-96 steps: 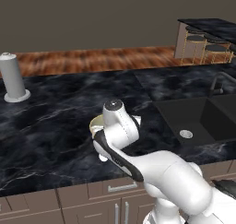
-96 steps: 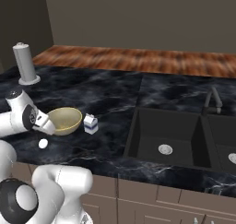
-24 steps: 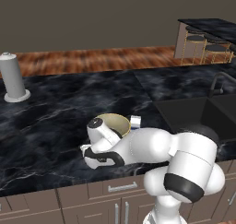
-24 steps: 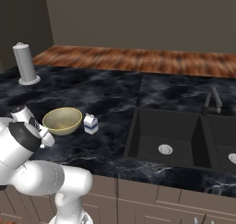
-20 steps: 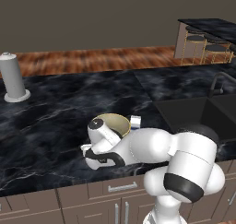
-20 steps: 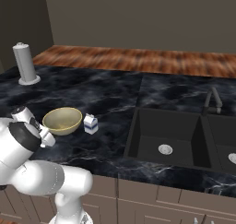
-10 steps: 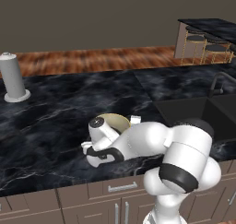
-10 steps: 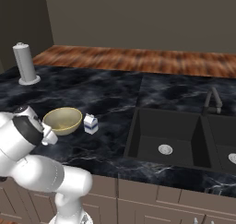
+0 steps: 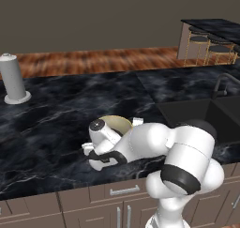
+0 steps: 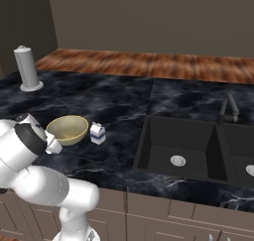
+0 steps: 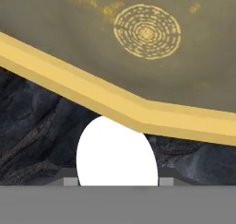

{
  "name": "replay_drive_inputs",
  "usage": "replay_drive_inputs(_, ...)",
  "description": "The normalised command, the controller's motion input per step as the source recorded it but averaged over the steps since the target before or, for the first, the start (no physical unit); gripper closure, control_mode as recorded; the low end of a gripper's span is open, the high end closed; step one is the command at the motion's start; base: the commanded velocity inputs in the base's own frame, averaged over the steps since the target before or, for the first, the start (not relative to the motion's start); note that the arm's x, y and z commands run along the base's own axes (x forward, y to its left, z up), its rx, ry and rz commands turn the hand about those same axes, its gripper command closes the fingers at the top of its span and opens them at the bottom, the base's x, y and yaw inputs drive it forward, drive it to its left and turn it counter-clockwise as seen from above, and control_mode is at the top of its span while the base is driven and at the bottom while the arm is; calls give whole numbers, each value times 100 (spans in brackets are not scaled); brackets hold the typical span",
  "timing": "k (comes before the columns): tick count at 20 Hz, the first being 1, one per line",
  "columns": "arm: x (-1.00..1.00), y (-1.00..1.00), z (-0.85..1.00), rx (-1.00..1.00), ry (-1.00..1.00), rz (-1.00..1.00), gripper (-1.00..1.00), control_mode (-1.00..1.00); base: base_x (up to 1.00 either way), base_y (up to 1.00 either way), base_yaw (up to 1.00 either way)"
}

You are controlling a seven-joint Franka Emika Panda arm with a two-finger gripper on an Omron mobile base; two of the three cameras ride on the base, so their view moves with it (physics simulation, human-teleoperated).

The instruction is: Gather the eggs and milk located in the vicinity of the sink area and place them right next to the bowl.

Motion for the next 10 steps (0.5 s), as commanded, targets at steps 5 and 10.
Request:
replay_drive_inputs(5, -5, 0, 0, 0, -11, -3, -100, -100, 0, 0, 0)
replay_drive_inputs(10, -5, 0, 0, 0, -7, 0, -100, -100, 0, 0, 0)
